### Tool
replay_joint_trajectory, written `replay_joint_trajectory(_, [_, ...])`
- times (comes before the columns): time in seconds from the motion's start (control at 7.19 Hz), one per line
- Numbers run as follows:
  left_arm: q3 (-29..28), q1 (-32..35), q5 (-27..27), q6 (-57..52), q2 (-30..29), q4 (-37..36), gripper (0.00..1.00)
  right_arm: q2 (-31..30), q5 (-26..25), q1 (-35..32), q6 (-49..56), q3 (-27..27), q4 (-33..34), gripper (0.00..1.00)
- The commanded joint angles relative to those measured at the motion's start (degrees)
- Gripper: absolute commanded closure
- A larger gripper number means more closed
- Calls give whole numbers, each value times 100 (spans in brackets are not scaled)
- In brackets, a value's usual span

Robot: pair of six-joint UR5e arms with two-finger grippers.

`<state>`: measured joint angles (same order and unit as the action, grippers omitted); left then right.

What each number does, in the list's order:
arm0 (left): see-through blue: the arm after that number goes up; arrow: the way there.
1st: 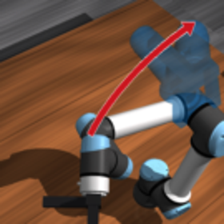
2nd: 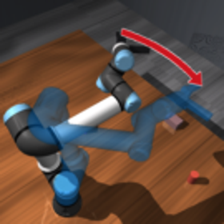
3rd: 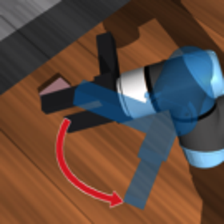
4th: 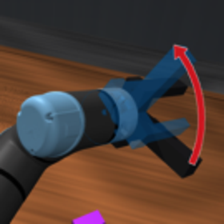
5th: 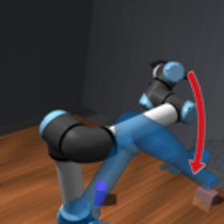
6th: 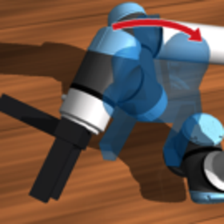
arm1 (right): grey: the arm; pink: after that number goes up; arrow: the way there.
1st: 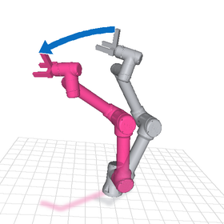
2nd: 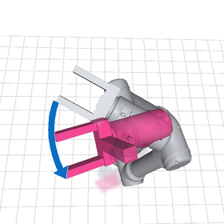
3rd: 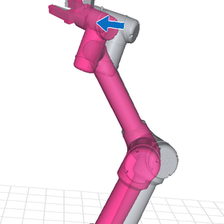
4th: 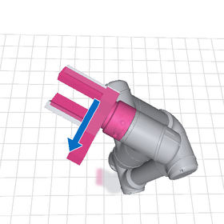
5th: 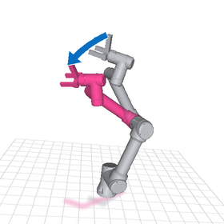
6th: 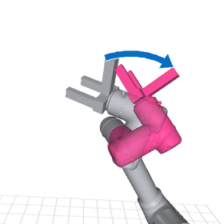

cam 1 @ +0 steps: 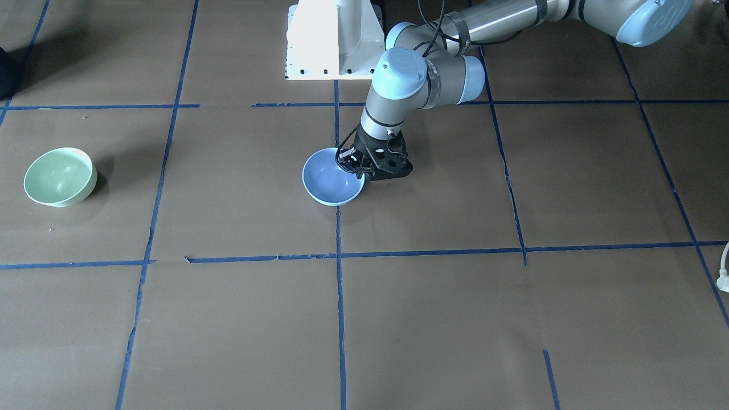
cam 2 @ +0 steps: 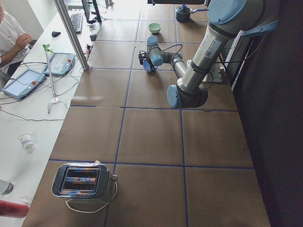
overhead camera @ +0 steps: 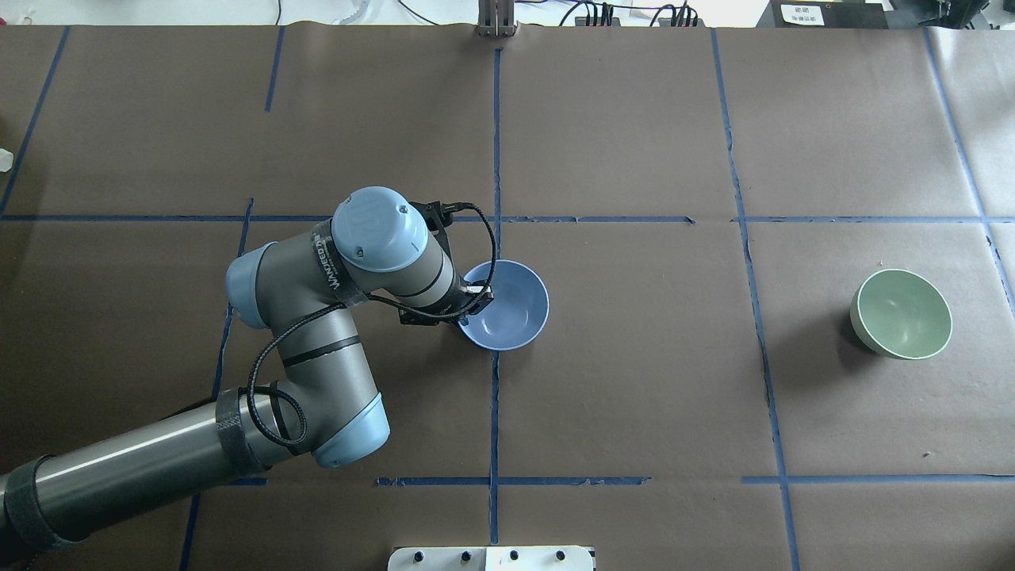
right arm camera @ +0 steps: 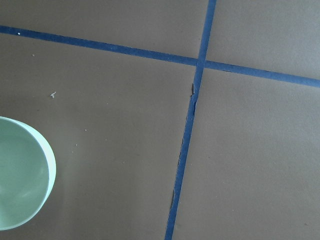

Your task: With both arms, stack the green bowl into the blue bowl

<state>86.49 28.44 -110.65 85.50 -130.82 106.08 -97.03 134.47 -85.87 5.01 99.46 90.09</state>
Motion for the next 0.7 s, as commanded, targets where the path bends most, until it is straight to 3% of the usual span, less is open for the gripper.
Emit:
replay_joint_trajectory(0.0, [70, 30, 8, -303, 30, -43, 0, 17, 17, 0, -18, 20, 0, 0])
replay_joint_trajectory(0.14, [253, 308, -244, -471, 47, -183, 0, 235, 87, 0, -305, 38, 0, 0])
replay_joint_trajectory(0.28, [646, 781, -995, -917, 82, -941, 0, 255, 88, 0, -369, 55, 0, 0])
replay_joint_trajectory(0.56, [2024, 1738, -1169, -3507, 1088, -2594, 0, 281, 97, 70, -483, 56, 0, 0])
